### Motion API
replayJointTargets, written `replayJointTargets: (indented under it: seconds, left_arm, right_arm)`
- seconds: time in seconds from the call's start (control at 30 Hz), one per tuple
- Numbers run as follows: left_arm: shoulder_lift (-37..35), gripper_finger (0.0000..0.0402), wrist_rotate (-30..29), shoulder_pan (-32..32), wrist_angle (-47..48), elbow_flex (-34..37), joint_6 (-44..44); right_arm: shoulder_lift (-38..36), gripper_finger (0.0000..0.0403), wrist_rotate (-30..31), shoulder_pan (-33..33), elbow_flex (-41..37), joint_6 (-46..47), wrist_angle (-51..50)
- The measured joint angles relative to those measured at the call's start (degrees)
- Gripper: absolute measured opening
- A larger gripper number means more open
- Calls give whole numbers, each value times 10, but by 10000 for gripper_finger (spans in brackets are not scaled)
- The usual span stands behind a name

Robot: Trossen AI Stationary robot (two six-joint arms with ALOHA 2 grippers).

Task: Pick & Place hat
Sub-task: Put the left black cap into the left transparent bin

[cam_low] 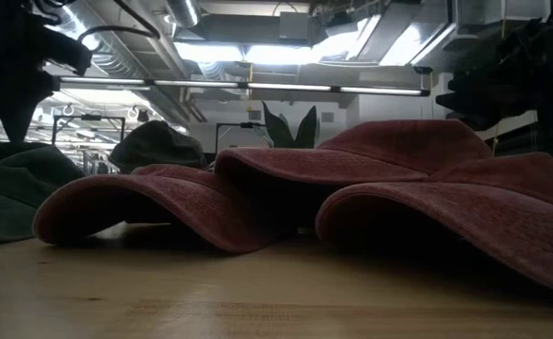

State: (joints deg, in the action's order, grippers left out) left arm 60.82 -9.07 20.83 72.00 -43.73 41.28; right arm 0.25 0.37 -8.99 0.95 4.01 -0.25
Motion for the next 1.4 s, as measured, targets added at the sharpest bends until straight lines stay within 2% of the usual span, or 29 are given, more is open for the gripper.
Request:
replayJointTargets:
  seconds: [0.43, 0.7, 0.87, 1.07, 1.27, 1.33, 1.4]
  left_arm:
    - [70, 278, -35, 1, -11, 12, 1]
    - [124, 260, -31, -9, -36, 12, 0]
    - [127, 211, 4, -11, -69, 12, 0]
    - [117, 124, 55, -29, -80, 3, -1]
    - [78, 33, 94, -55, -80, -17, -30]
    - [61, 17, 109, -66, -81, -20, -31]
    - [42, 17, 129, -76, -89, -20, -31]
  right_arm:
    - [0, 222, 0, 0, 0, 0, 0]
    - [0, 222, 0, 0, 0, 0, 0]
    - [0, 222, 0, 0, 0, 0, 0]
    - [0, 222, 0, 0, 0, 0, 0]
    - [0, 222, 0, 0, 0, 0, 0]
    - [0, 222, 0, 0, 0, 0, 0]
    - [0, 222, 0, 0, 0, 0, 0]
